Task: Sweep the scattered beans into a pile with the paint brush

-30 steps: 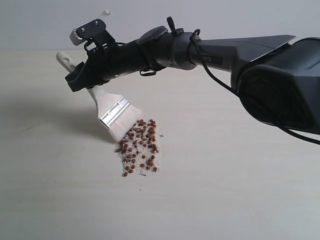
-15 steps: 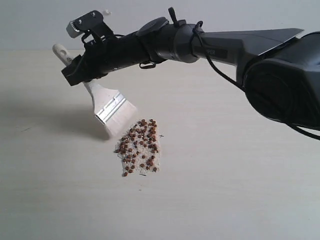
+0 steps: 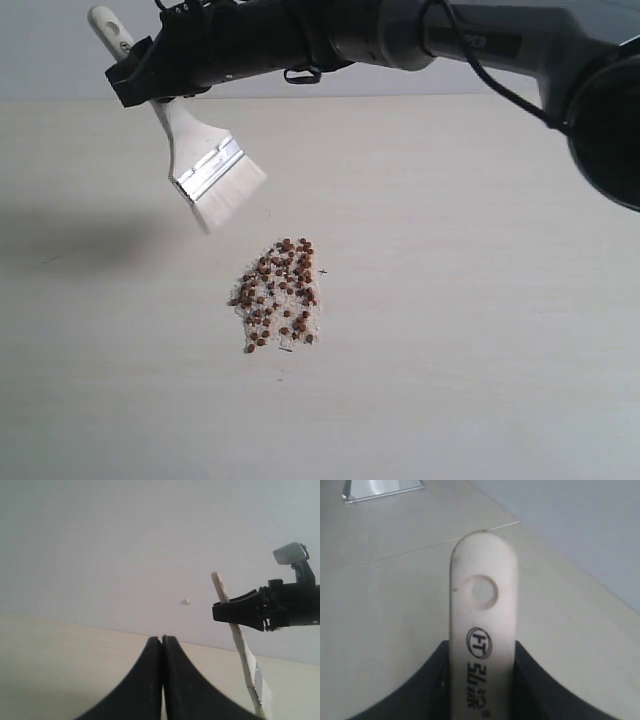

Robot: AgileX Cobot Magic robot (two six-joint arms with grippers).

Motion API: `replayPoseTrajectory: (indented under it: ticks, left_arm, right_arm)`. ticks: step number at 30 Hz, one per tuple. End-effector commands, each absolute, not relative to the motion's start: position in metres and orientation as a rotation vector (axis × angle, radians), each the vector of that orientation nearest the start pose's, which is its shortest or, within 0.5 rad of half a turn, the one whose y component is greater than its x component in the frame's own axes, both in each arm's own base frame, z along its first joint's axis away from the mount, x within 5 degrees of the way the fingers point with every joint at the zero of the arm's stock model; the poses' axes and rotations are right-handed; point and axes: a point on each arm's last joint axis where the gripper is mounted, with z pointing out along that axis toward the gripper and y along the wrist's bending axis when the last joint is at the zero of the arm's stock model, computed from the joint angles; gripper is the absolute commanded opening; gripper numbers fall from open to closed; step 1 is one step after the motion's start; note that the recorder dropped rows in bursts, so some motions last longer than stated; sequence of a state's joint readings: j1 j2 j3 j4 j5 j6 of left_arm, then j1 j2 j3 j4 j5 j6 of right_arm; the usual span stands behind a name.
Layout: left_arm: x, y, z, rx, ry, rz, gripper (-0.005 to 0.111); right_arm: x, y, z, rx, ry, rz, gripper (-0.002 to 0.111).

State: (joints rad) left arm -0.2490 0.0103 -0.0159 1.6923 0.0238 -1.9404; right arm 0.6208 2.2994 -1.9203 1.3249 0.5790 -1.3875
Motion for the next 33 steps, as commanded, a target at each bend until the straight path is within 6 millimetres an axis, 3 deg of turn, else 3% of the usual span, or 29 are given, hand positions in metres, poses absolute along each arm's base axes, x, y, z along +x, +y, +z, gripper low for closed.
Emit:
replayPoseTrajectory:
  ticks: [1,5,8,13,16,21,27,33]
  left_arm:
    - [0.055,-0.012,0.217,-0.016,1.491,-0.388,0.000]
    - [0.055,-0.012,0.217,-0.016,1.491,-0.388,0.000]
    - [0.055,-0.012,0.217,-0.016,1.491,-0.388,0.000]
    - [0.055,-0.012,0.217,-0.016,1.491,-0.388,0.000]
    - [0.055,-0.012,0.217,-0.016,1.491,-0.388,0.000]
    - [0.055,-0.012,0.217,-0.016,1.491,-0.388,0.000]
    - [0.055,-0.012,0.217,-0.016,1.491,-0.388,0.000]
    - [0.055,-0.012,0.217,-0.016,1.491,-0.388,0.000]
  right_arm:
    - [0.389,0.330,0.232,-1.019,1.823,0.840,0.000]
    - [0.364,0.310,0.237,-1.073,1.831,0.787,0.000]
    - [0.339,0.293,0.257,-1.082,1.776,0.781,0.000]
    - [0.304,0.257,0.274,-0.949,1.773,0.700,0.000]
    - [0.286,0.236,0.269,-0.938,1.798,0.604,0.000]
    - [0.260,0.218,0.265,-0.940,1.830,0.602,0.000]
    - [0.237,0.192,0.276,-0.873,1.837,0.534,0.000]
    - [0.198,0.167,0.277,-0.822,1.841,0.587,0.000]
